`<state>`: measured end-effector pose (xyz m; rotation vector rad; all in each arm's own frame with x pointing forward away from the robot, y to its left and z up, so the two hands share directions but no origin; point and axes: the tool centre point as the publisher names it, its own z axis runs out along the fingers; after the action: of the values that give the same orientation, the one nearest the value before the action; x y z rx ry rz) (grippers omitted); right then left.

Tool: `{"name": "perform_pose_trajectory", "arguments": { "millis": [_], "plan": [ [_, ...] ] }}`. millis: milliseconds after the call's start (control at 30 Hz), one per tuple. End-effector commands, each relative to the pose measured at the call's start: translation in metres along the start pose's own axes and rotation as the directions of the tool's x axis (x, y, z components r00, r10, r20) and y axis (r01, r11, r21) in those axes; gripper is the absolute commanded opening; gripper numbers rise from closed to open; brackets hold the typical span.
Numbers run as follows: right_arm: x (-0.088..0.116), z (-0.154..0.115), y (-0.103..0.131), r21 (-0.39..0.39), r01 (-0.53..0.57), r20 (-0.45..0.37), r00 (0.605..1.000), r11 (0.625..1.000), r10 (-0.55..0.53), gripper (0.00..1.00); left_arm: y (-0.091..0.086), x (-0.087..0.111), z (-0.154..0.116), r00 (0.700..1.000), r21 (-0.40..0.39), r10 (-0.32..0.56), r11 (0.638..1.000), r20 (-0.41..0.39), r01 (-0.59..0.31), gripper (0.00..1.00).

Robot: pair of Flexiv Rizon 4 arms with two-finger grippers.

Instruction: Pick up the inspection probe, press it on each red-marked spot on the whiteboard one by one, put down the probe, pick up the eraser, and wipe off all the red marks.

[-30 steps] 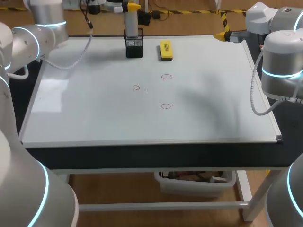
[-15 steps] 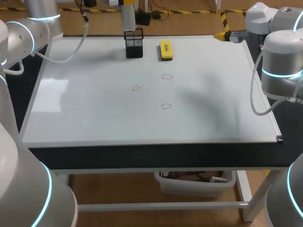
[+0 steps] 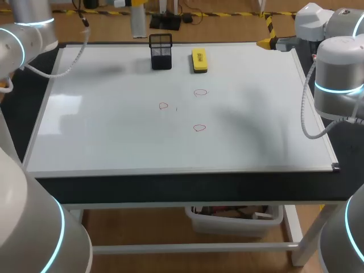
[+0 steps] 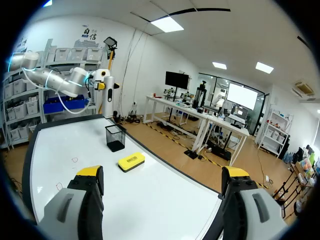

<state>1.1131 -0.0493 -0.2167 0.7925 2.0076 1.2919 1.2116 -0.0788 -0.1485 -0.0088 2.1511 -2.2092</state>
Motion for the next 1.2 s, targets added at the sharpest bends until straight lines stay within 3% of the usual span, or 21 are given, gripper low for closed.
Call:
{"name": "perform_pose_trajectory", "arguments": {
  "millis": [33,500,1200],
  "plan": [
    [0.000,0.000,0.000,0.002,0.000,-0.001,1.000,1.000,0.000,1.00,-0.006,0.020,-0.015,0.999,-0.013,0.008,1.000,0.049,-0.007,0.00],
    [0.000,0.000,0.000,0.002,0.000,-0.001,1.000,1.000,0.000,1.00,0.003,0.035,-0.063,0.993,-0.015,0.023,1.000,0.112,-0.021,0.00],
    [0.000,0.000,0.000,0.002,0.000,-0.001,1.000,1.000,0.000,1.00,0.028,0.064,-0.105,0.982,-0.032,0.013,0.999,0.188,-0.007,0.00]
  ]
}}
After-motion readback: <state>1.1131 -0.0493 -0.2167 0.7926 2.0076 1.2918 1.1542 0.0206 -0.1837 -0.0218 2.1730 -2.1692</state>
